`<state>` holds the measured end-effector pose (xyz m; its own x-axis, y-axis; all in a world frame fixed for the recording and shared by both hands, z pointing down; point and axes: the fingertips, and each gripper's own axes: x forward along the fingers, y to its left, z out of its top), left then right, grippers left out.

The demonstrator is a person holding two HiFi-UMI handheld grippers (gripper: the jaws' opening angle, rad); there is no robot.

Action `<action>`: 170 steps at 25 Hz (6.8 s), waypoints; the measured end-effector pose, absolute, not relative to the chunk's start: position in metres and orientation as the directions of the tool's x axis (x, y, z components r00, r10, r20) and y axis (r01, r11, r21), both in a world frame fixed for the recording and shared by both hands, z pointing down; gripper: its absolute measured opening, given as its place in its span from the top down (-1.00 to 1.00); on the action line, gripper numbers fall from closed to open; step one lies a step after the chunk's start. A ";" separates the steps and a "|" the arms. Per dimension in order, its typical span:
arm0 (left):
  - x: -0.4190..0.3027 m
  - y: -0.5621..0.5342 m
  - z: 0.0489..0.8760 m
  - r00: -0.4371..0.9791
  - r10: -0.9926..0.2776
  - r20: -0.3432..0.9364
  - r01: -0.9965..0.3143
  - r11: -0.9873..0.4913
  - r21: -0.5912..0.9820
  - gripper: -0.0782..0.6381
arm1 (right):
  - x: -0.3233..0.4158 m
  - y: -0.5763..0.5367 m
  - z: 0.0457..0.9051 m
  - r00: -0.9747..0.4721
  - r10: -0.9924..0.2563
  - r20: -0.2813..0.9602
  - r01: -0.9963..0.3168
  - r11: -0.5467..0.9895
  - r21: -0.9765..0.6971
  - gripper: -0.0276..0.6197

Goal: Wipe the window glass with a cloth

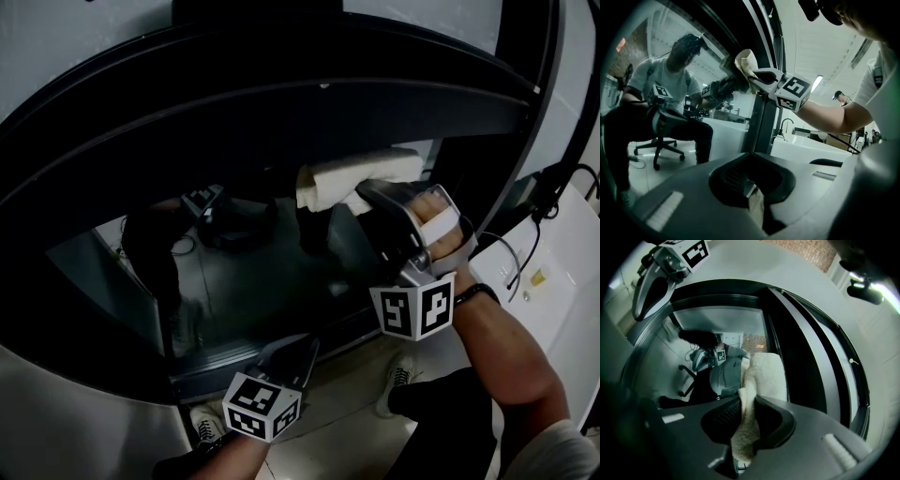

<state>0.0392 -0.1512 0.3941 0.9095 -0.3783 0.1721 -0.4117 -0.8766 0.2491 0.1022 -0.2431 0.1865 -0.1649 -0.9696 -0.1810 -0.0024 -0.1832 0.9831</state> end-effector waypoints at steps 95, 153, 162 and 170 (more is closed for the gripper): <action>0.034 -0.178 0.405 0.912 -0.310 0.270 -0.385 -0.873 0.298 0.73 | 0.069 -0.258 0.372 -0.169 -0.982 0.080 -0.056 0.091 0.994 0.72; 0.041 -0.149 0.390 0.904 -0.340 0.259 -0.405 -0.877 0.261 0.73 | 0.067 -0.208 0.359 -0.348 -0.887 0.302 -0.370 0.426 0.825 0.72; 0.059 -0.094 0.381 0.907 -0.372 0.196 -0.408 -0.891 0.197 0.73 | 0.099 -0.140 0.327 -0.311 -0.925 0.218 -0.292 0.312 0.904 0.73; 0.057 -0.080 0.373 0.914 -0.369 0.171 -0.398 -0.897 0.192 0.73 | 0.126 -0.112 0.256 -0.215 -0.976 0.023 -0.107 0.047 0.993 0.73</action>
